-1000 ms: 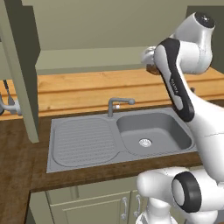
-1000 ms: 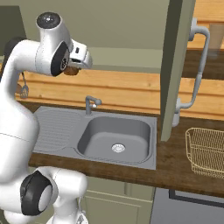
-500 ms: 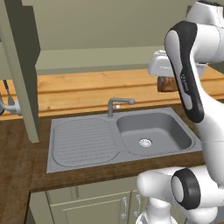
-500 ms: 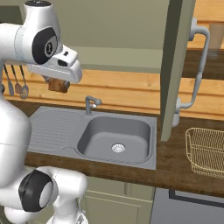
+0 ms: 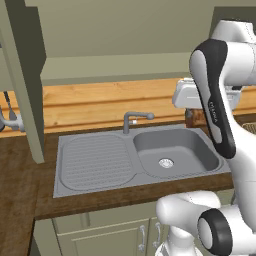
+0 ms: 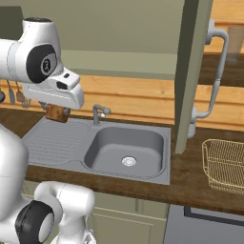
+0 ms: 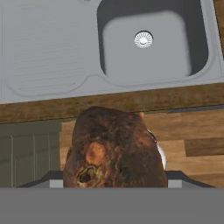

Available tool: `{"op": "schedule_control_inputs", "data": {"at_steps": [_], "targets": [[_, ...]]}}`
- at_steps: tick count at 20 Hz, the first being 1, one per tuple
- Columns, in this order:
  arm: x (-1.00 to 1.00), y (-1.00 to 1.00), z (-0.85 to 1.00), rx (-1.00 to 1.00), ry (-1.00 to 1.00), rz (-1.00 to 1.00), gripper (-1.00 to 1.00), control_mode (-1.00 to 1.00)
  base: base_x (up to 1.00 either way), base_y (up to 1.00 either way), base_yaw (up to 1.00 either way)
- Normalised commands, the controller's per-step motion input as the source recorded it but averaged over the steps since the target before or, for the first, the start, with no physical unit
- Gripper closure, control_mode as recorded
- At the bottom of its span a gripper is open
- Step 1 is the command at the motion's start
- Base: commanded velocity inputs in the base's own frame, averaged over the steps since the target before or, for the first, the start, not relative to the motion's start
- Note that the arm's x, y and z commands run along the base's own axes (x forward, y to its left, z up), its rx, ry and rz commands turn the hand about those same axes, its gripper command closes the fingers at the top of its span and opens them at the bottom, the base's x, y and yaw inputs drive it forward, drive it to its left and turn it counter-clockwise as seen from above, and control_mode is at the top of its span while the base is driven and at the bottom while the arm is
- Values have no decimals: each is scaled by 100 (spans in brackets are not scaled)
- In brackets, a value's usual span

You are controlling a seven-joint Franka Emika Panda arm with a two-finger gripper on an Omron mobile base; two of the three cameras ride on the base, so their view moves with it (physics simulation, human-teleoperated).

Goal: Open the cabinet, pick up the bread from the cabinet and place it in the basket. Then move the basket to the dining counter.

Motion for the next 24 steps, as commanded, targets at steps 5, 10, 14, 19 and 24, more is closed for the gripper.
{"op": "schedule_control_inputs", "data": {"at_steps": [5, 10, 14, 19, 24], "targets": [[-57, 9, -41, -8, -2, 0, 100, -100, 0, 0, 0], [-28, 0, -9, 0, 0, 0, 100, -100, 0, 0, 0], [0, 0, 0, 0, 0, 0, 100, -100, 0, 0, 0], [-9, 0, -7, 0, 0, 0, 100, -100, 0, 0, 0], [-92, -30, -42, 0, 0, 0, 100, -100, 0, 0, 0]]}}
